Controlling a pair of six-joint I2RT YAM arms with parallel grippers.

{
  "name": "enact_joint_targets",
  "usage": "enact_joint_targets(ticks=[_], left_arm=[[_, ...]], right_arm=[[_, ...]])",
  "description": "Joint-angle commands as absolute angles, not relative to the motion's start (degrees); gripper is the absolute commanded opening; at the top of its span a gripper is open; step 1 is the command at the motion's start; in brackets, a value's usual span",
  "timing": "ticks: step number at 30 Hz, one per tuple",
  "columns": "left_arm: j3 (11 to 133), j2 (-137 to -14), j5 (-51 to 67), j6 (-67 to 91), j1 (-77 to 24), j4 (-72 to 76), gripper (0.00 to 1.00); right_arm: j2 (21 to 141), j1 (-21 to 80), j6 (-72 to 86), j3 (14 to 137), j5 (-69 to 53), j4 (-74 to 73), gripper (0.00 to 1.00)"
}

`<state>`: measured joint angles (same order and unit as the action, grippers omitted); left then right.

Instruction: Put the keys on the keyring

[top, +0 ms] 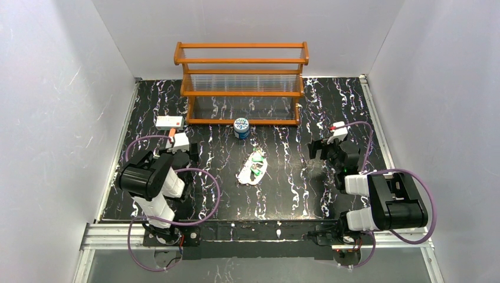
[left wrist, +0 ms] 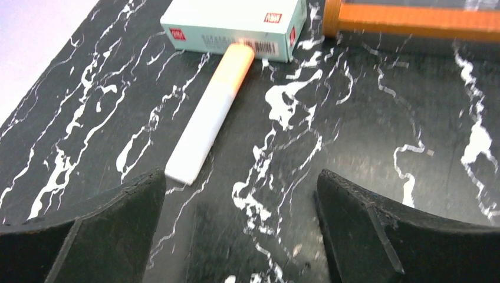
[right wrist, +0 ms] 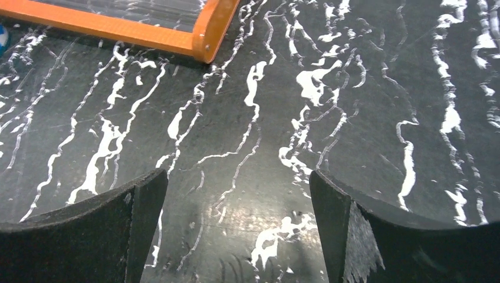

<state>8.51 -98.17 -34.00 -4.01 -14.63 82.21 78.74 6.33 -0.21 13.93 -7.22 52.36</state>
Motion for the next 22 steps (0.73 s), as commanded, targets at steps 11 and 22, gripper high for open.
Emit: enact_joint_targets(ticks=[11,22], left_arm=[[11.34,-97.11,-35.12,-1.49,-13.66,80.51,0.98],[11.89,-97.04,-35.06,-1.33,-13.62,79.37,0.98]], right_arm=[[90.47,2.46,-0.52,13.99,0.52,69.02,0.99],[90.96,2.29,-0.44,13.90,0.53,69.57,0.99]])
